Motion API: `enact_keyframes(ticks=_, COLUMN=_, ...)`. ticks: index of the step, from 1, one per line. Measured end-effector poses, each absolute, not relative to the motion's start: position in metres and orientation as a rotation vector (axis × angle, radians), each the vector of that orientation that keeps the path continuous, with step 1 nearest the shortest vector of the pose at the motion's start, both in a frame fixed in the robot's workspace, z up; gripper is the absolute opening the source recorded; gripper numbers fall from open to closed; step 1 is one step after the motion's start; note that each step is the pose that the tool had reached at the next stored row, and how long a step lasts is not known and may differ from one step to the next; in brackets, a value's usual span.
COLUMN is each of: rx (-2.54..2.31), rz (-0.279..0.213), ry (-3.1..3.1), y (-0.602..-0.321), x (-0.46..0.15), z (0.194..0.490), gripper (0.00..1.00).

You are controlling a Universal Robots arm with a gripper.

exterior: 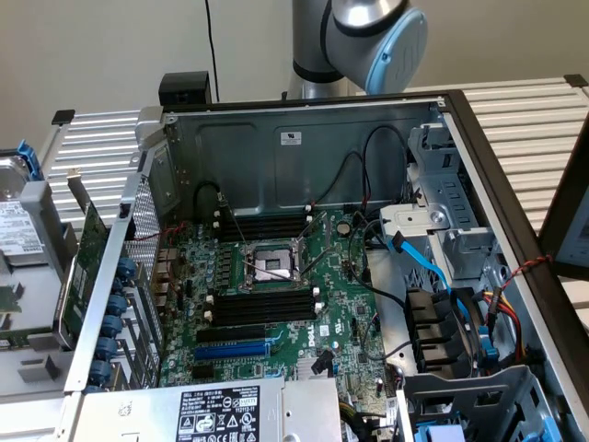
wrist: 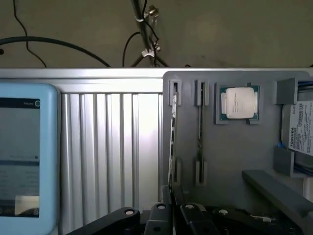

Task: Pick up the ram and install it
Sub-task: 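Pick up the ram and move it above insertion slot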

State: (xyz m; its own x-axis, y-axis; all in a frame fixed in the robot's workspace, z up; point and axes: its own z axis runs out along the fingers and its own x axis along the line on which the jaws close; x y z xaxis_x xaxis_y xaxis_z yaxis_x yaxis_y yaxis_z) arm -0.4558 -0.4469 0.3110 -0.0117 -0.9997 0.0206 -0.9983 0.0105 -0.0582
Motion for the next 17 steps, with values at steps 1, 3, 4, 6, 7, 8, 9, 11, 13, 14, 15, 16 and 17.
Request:
enact_keyframes(ticks=1, rx=-2.190, rz=-0.087, ry=2.214, y=-0.447, x=-0.455, z=0.315, gripper=0.14)
enact_keyframes(ticks=3, rx=-2.189, rz=-0.086, ry=2.214, y=-0.449, x=-0.450, z=0.322, gripper=0.14)
enact_keyframes(ticks=4, rx=-2.189, rz=-0.085, ry=2.213, y=-0.450, x=-0.447, z=0.325, gripper=0.14)
enact_keyframes(ticks=6, rx=-2.188, rz=-0.083, ry=2.212, y=-0.452, x=-0.441, z=0.333, gripper=0.14)
enact_keyframes(ticks=7, rx=-2.187, rz=-0.082, ry=2.212, y=-0.453, x=-0.437, z=0.337, gripper=0.14)
enact_keyframes(ticks=8, rx=-2.187, rz=-0.080, ry=2.211, y=-0.454, x=-0.434, z=0.341, gripper=0.14)
enact_keyframes(ticks=9, rx=-2.186, rz=-0.079, ry=2.211, y=-0.455, x=-0.431, z=0.345, gripper=0.14)
enact_keyframes(ticks=11, rx=-2.184, rz=-0.076, ry=2.210, y=-0.457, x=-0.424, z=0.354, gripper=0.14)
enact_keyframes(ticks=13, rx=-2.183, rz=-0.072, ry=2.208, y=-0.458, x=-0.417, z=0.363, gripper=0.14)
enact_keyframes(ticks=14, rx=-2.182, rz=-0.071, ry=2.207, y=-0.459, x=-0.414, z=0.367, gripper=0.14)
enact_keyframes(ticks=15, rx=-2.181, rz=-0.069, ry=2.207, y=-0.460, x=-0.410, z=0.372, gripper=0.14)
enact_keyframes(ticks=16, rx=-2.181, rz=-0.068, ry=2.206, y=-0.461, x=-0.406, z=0.376, gripper=0.14)
enact_keyframes(ticks=17, rx=-2.180, rz=-0.066, ry=2.206, y=-0.461, x=-0.402, z=0.381, gripper=0.14)
